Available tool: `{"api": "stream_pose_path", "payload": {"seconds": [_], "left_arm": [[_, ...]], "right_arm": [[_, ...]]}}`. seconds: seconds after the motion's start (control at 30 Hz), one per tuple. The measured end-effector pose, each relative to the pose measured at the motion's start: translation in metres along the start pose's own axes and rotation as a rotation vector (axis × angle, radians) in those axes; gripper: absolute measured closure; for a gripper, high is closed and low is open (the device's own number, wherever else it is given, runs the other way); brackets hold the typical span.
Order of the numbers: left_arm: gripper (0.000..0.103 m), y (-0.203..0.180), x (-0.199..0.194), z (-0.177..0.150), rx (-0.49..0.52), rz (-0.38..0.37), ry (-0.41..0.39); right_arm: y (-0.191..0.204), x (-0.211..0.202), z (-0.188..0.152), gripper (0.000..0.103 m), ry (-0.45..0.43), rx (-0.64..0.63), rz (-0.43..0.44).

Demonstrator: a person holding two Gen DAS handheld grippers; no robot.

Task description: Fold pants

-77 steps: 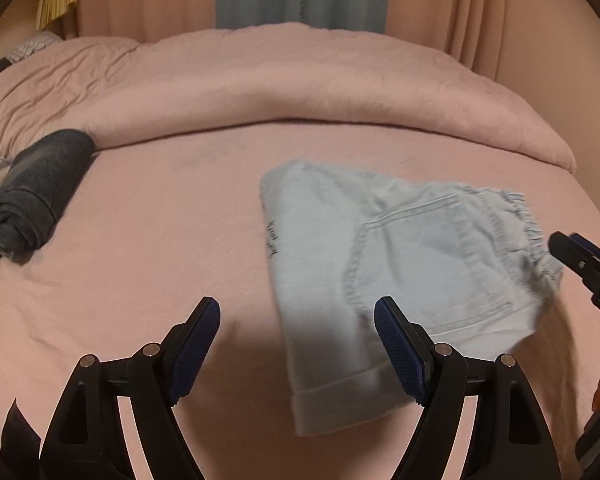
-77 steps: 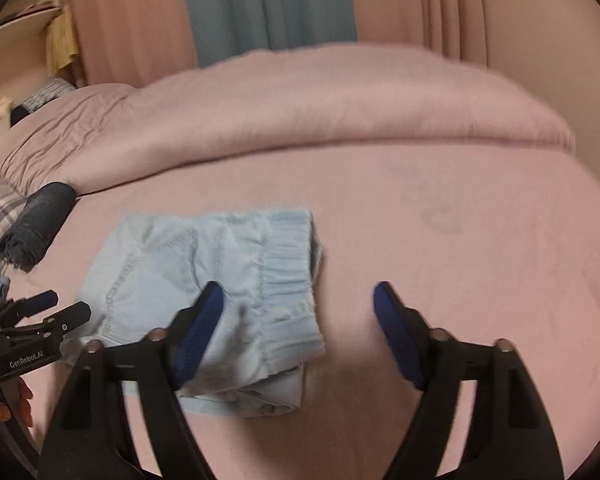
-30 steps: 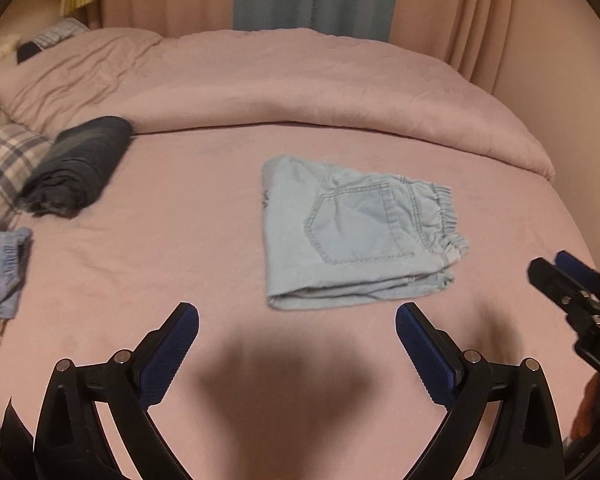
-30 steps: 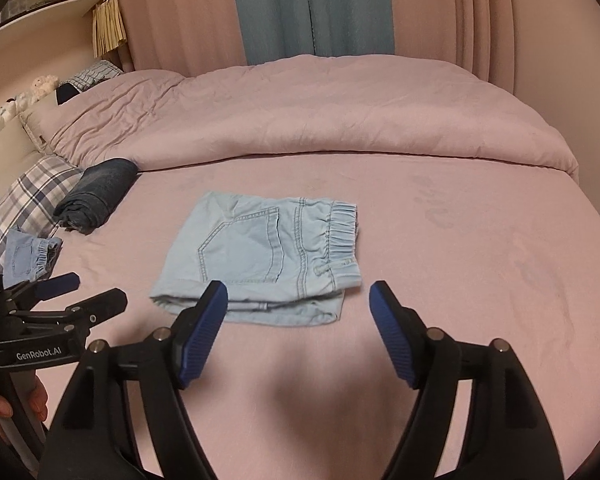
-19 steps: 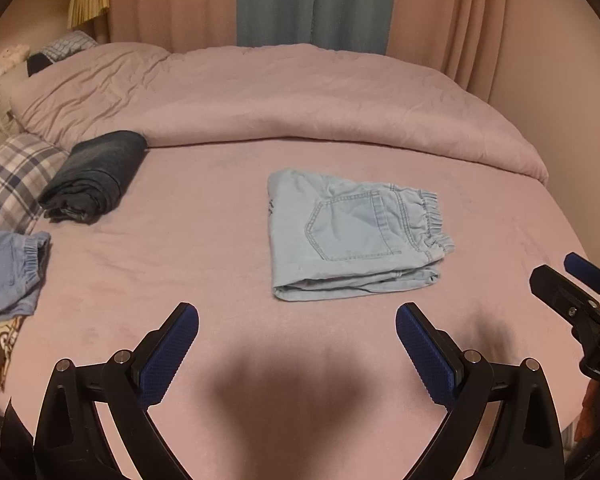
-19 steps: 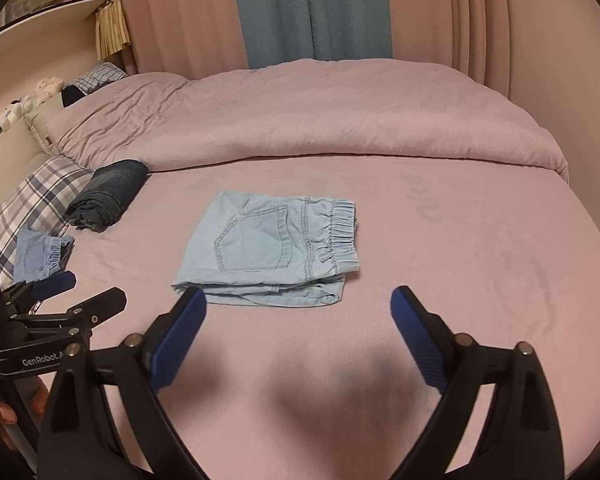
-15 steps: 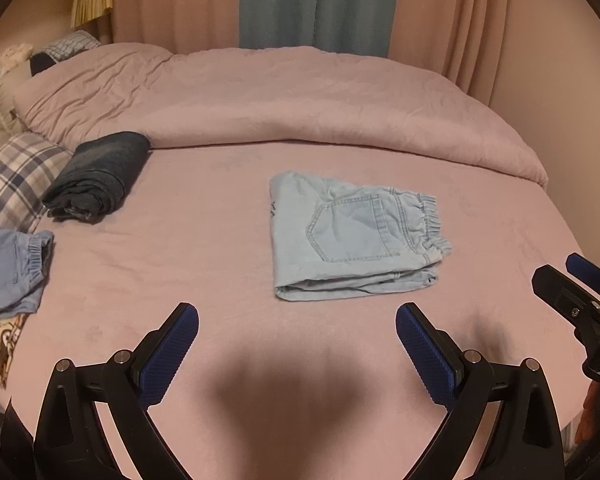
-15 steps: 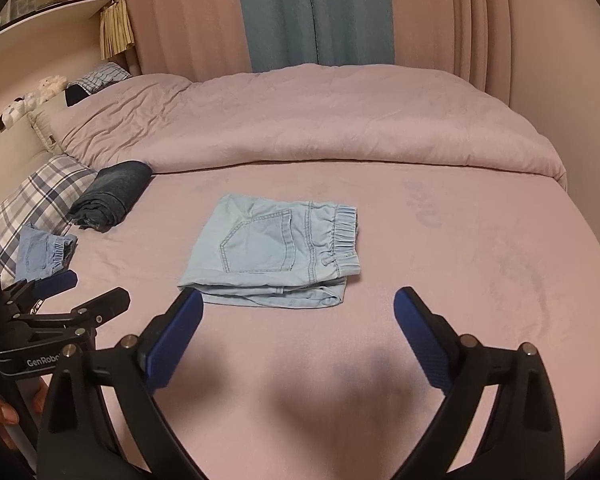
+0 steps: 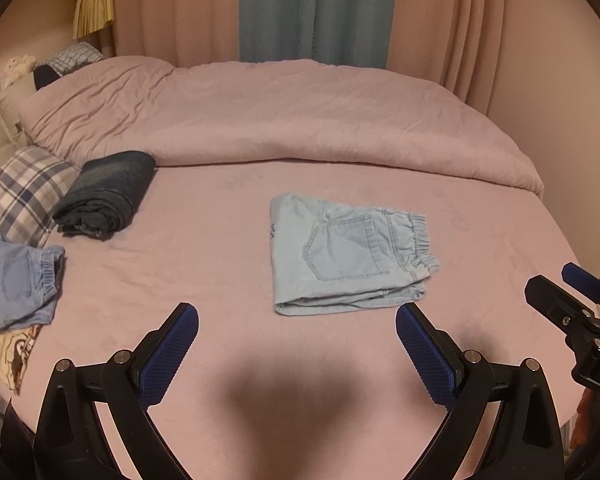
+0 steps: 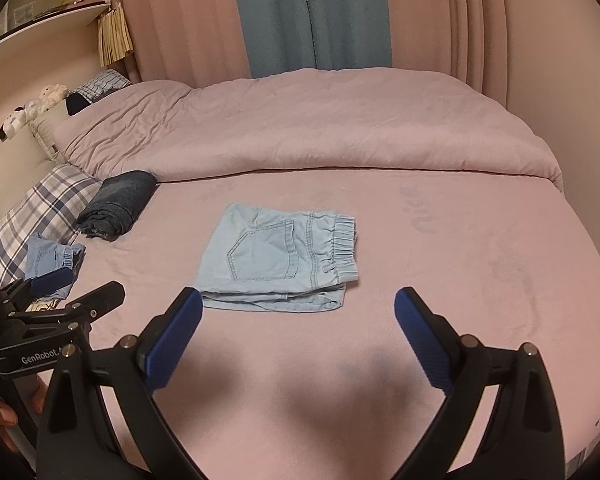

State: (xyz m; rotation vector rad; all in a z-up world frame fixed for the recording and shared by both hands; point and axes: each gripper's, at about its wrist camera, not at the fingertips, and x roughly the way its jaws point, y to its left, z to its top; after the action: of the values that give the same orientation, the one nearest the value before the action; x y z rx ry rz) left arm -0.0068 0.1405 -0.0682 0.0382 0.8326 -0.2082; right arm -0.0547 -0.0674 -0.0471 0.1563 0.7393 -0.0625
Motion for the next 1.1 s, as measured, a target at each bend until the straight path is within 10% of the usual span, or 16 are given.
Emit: {"api": "stream_pose_path", "payload": {"seconds": [1.1], "left_arm": [[0.004, -0.025, 0.012, 0.046, 0.064, 0.062, -0.016]], "right_arm": [[-0.009, 0.001, 0.048, 0.004, -0.01, -0.054, -0.023]]}}
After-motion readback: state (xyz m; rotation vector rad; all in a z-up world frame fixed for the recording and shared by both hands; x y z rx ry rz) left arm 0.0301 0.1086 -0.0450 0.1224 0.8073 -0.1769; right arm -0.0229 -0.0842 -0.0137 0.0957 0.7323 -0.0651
